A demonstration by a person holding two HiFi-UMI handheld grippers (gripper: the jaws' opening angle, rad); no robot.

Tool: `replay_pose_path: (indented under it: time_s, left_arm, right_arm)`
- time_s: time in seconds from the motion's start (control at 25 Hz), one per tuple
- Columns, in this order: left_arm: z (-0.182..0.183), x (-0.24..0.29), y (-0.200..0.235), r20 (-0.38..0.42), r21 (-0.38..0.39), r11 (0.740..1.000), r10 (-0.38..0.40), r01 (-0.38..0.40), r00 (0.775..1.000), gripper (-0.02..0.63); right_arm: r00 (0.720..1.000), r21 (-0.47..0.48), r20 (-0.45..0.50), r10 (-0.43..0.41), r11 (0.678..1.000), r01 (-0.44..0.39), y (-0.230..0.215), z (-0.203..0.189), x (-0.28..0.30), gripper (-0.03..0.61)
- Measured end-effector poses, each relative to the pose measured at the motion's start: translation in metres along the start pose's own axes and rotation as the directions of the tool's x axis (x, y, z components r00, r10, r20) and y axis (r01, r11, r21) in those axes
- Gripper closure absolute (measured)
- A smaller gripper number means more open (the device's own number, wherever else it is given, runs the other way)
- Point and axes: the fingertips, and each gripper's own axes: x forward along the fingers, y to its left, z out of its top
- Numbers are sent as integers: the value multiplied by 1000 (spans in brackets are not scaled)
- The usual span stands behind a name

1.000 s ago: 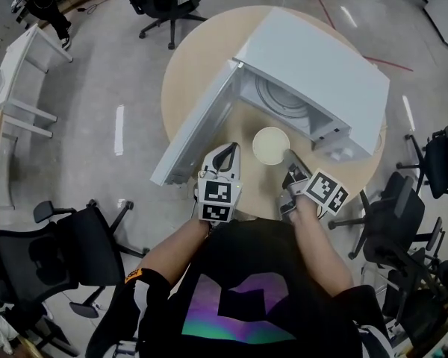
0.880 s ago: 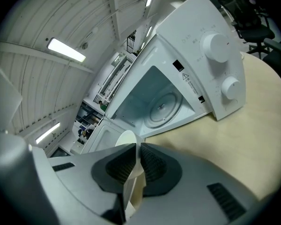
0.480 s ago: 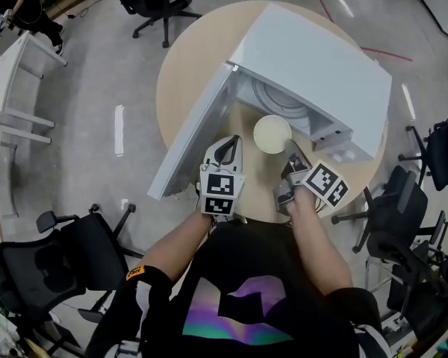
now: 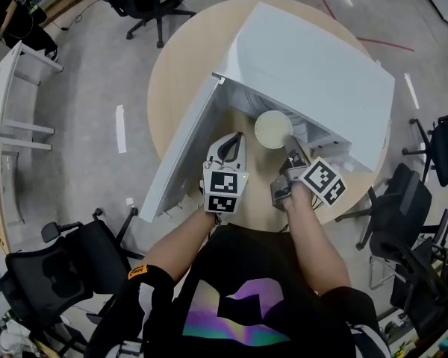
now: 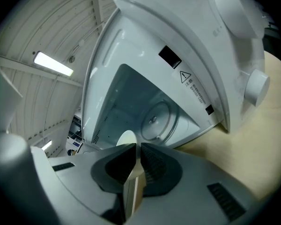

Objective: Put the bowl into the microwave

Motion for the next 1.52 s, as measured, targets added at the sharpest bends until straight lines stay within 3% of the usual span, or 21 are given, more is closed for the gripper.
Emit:
replay_pose_path:
  time_s: [0.88, 1.52]
  left_arm:
    - [-8, 78, -6, -84, 15, 1000, -13, 14, 996, 568]
    - [-13, 96, -2, -106, 10, 1000, -15, 16, 994, 568]
  right_arm:
    - [981, 167, 192, -18, 986, -15, -42, 47, 61, 535]
    - [970, 189, 238, -53, 982, 7, -51, 52, 75, 535]
